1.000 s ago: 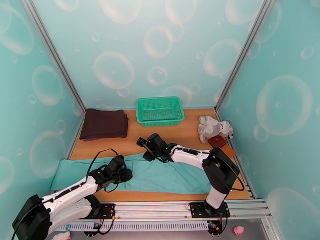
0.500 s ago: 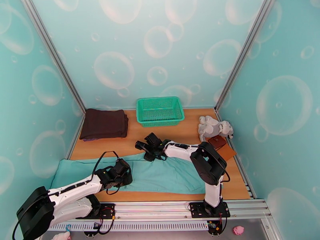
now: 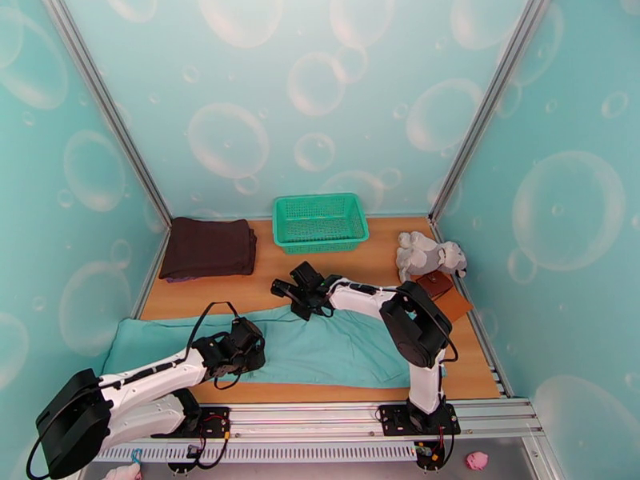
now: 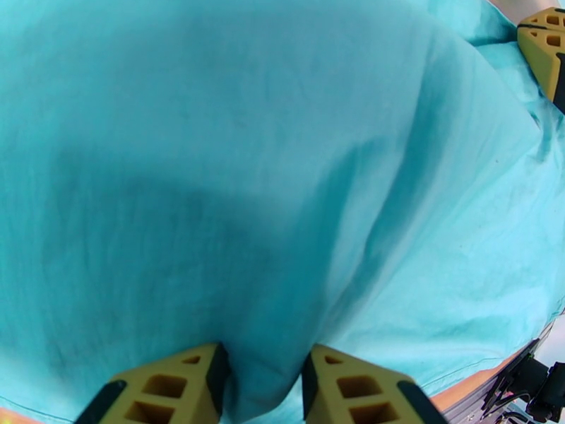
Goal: Fold and stack the trousers
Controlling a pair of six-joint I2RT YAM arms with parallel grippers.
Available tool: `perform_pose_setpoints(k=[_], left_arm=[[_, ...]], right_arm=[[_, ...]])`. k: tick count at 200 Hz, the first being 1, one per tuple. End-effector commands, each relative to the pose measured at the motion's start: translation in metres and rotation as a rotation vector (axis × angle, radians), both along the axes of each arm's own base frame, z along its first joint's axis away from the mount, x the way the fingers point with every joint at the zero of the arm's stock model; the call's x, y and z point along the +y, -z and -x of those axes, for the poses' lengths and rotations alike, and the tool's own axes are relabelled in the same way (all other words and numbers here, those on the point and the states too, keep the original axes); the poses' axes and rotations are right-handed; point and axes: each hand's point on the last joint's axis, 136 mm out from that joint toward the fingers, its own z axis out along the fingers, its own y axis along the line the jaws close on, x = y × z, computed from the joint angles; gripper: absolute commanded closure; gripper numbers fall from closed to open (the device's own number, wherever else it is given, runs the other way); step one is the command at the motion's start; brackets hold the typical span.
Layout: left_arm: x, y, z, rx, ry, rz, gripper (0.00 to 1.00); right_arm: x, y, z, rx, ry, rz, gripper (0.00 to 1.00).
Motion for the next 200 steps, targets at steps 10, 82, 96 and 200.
perform_pose_setpoints(k=[10,82,96,200], left_arm=[[0.026,0.022,0.024,0.096,0.008,-0.129,0.63],[0.026,0.03,0.03,0.12,0.027,-0.151,0.63],[0.025,0.031,0.031,0.123,0.032,-0.145,0.63],[-0.01,-0.046,-0.033,-0.209,0.047,0.025,0.58]], right_arm=[[-0.001,-0.019,-0.022,-0.023,0.085,-0.074,1.0],[-0.009,-0.033,-0.058,-0.039,0.25,-0.16,1.0],[-0.01,-0.03,-0.064,-0.05,0.294,-0.162,1.0],[0.017,-0.095,0.019,0.053,0.41,-0.451,0.55]])
